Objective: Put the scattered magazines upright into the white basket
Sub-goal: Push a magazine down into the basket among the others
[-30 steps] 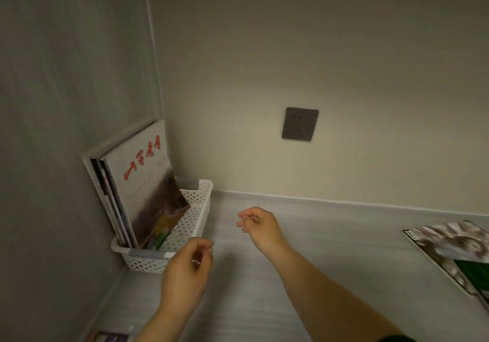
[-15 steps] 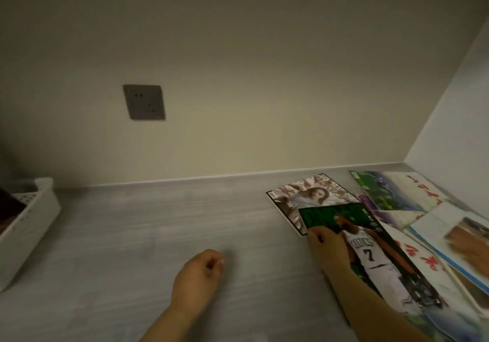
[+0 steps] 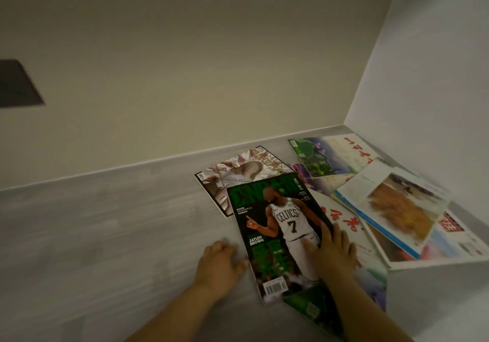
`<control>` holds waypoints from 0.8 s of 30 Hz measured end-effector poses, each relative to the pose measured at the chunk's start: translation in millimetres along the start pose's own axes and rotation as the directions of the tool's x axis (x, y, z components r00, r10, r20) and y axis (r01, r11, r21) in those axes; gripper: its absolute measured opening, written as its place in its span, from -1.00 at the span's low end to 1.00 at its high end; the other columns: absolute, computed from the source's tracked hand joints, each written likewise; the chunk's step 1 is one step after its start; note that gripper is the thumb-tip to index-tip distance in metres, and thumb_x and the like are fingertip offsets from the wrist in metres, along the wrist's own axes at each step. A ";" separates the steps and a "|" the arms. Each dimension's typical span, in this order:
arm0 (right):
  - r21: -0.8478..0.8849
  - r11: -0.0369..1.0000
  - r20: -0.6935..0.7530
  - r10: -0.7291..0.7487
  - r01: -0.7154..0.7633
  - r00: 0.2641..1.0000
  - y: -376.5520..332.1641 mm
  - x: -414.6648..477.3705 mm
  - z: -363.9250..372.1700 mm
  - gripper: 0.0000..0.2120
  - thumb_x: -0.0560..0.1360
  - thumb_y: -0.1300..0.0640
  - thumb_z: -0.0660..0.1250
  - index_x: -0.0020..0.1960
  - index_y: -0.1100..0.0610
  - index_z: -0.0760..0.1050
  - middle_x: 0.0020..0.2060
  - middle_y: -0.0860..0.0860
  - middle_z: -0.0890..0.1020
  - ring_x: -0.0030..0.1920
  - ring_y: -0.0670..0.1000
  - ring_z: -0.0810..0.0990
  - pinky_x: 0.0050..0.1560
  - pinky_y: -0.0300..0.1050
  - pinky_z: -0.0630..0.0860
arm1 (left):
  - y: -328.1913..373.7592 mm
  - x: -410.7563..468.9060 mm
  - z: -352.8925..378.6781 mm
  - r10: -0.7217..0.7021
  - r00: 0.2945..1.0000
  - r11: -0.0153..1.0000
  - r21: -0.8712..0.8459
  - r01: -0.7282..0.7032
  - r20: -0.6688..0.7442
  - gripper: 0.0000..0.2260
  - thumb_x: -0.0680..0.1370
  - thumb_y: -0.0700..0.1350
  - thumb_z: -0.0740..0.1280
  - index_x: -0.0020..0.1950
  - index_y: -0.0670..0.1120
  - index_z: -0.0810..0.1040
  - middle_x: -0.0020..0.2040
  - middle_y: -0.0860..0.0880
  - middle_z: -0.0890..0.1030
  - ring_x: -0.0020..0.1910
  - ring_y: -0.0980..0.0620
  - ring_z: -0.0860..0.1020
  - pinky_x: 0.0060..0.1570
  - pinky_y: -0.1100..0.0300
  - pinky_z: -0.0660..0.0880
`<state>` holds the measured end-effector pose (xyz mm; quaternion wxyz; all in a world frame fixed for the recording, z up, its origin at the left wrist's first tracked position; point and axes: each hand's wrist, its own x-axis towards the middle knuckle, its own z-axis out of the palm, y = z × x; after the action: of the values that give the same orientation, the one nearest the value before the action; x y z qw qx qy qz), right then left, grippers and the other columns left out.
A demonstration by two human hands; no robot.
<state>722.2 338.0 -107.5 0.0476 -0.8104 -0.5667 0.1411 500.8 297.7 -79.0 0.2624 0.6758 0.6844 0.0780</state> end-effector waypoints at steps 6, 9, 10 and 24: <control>0.034 0.999 -0.009 -0.033 0.034 0.999 5.2 2.3 1.9 -0.34 0.49 -0.28 -0.01 0.46 -0.04 -0.12 0.50 0.08 -0.03 0.49 0.14 -0.08 0.47 0.10 -0.15 | 39.5 12.6 6.1 -0.275 0.961 0.757 -0.609 0.238 0.034 -0.74 0.50 -0.09 0.28 0.14 -0.17 0.50 0.16 -0.18 0.56 0.11 -0.15 0.52 0.16 0.10 0.43; 0.056 0.998 -0.016 -0.029 0.030 0.999 5.0 1.0 -0.1 -0.34 0.49 -0.27 0.01 0.46 -0.04 -0.12 0.50 0.09 -0.02 0.49 0.14 -0.07 0.47 0.09 -0.15 | 50.3 13.4 2.4 -0.269 0.945 0.404 -0.869 0.286 0.186 -0.88 0.50 -0.24 0.25 0.01 -0.18 0.52 0.08 -0.24 0.59 0.00 -0.16 0.55 0.13 0.01 0.45; 0.062 0.997 -0.017 -0.034 0.035 0.999 5.5 0.5 -0.3 -0.34 0.49 -0.27 0.02 0.46 -0.05 -0.12 0.50 0.09 -0.02 0.49 0.14 -0.07 0.47 0.09 -0.15 | 53.9 13.5 2.7 -0.255 0.946 0.359 -0.889 0.284 0.199 -0.90 0.50 -0.26 0.24 -0.03 -0.16 0.51 0.07 -0.24 0.59 -0.01 -0.15 0.55 0.12 0.00 0.44; 0.630 0.772 0.023 0.095 -0.088 0.995 -3.2 -0.8 -36.9 -0.38 0.49 -0.05 0.23 0.44 0.11 0.08 0.40 0.18 0.30 0.38 0.20 0.29 0.39 0.20 0.22 | 68.7 -5.2 -9.5 -0.220 0.973 0.438 -0.898 0.036 -0.068 -0.75 0.54 -0.34 0.10 -0.04 0.03 0.35 -0.04 -0.13 0.53 -0.06 -0.09 0.54 -0.12 0.13 0.50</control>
<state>729.4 341.4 -71.4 0.3115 -0.7751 -0.4465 0.3206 556.8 300.1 -38.0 0.5218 0.3738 0.6105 0.4640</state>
